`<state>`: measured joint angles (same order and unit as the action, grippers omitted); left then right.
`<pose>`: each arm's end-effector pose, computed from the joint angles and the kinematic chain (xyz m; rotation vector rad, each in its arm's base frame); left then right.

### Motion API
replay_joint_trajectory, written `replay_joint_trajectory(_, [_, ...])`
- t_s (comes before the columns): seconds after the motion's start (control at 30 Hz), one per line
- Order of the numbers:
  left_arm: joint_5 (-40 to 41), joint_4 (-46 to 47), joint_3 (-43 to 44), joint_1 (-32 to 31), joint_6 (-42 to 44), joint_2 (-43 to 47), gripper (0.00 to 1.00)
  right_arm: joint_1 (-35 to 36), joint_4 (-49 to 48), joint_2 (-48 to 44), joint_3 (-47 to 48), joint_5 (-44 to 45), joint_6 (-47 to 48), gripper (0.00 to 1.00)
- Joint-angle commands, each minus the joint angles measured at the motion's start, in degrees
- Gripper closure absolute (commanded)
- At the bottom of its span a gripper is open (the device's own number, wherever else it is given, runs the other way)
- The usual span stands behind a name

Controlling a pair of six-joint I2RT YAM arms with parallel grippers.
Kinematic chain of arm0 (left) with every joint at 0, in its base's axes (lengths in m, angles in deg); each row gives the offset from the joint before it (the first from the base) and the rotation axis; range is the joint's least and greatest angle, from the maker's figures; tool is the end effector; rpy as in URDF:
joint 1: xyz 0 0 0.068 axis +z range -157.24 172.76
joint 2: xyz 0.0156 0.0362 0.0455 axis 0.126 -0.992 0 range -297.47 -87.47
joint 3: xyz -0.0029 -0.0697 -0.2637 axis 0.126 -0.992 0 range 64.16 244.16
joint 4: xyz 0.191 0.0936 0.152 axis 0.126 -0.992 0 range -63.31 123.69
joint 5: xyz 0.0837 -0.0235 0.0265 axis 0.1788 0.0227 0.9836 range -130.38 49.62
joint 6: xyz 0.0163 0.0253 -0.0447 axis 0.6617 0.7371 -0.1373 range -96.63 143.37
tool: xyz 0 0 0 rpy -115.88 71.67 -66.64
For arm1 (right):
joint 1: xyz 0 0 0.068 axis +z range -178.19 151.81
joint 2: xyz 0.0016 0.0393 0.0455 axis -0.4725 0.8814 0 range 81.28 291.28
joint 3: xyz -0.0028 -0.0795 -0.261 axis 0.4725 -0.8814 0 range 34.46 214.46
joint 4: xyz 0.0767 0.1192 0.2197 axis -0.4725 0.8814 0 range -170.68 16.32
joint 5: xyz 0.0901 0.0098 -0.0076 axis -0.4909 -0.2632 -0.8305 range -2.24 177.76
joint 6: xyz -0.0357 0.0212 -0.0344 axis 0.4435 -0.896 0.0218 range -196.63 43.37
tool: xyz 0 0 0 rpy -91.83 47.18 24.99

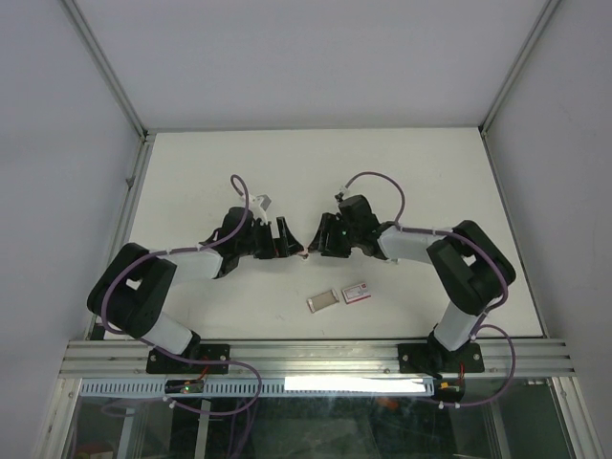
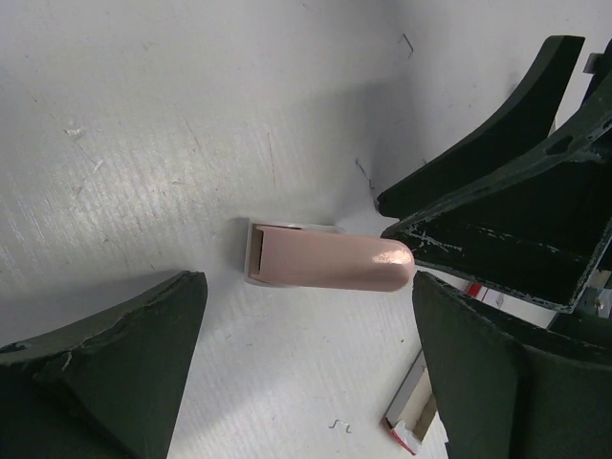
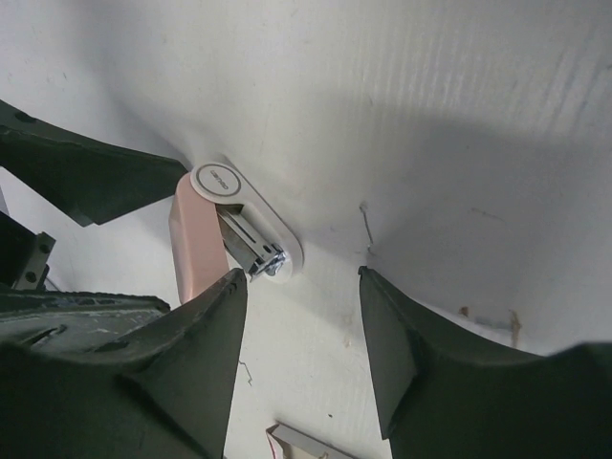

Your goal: Load the staples into the stapler

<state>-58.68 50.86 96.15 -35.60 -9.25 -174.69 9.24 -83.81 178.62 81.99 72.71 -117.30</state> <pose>0.2421 -0.1433 0.1437 0.0972 2.3613 -0.9092 0.2580 0.2092 0.1481 -0.0622 2.5679 0.9050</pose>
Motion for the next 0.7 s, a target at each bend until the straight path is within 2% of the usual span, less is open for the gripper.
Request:
replay_joint_trajectory(0.0, [-1.1, 3.0, 1.8, 0.7, 0.2, -0.1, 0.09, 0.5, -2.8, 1.9, 2.5, -1.7, -2.5, 0.47])
replay_joint_trajectory(0.53, [-3.0, 3.8, 0.9, 0.8, -0.5, 0.2, 0.1, 0.5, -4.5, 3.5, 2.2, -5.3, -3.9, 0.47])
replay_joint_trajectory(0.67, [-3.3, 4.4, -0.8, 0.7, -3.2, 1.6, 0.1, 0.5, -3.4, 2.3, 0.8, -4.7, -4.1, 0.5])
